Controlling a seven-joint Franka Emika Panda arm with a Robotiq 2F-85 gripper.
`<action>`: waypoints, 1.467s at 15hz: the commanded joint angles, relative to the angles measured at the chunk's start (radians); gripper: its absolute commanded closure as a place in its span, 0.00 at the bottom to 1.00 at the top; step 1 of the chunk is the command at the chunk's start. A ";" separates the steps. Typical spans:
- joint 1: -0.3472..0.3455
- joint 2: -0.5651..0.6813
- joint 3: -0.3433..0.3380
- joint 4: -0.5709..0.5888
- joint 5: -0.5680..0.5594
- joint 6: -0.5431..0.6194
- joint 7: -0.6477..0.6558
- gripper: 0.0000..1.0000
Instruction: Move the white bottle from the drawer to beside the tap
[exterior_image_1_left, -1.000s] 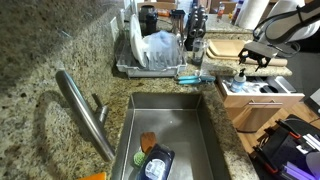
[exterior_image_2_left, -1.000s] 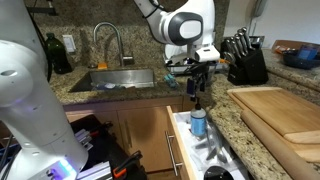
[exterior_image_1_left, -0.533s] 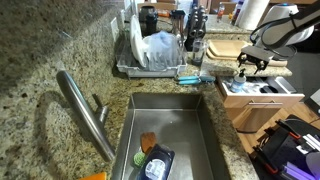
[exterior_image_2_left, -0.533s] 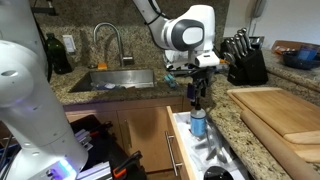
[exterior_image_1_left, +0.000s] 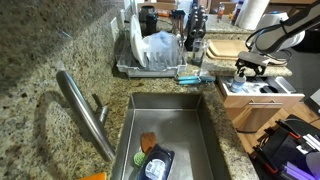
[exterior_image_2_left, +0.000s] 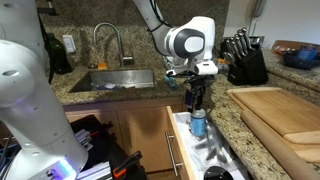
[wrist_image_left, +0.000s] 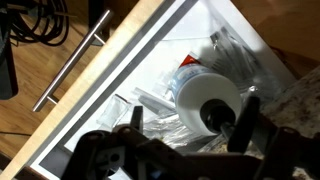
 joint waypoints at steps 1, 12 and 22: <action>0.019 -0.001 -0.018 0.001 0.022 0.001 -0.019 0.25; 0.032 -0.005 -0.028 0.000 0.009 0.021 -0.014 0.99; 0.047 -0.383 0.026 -0.160 0.051 -0.061 -0.415 0.94</action>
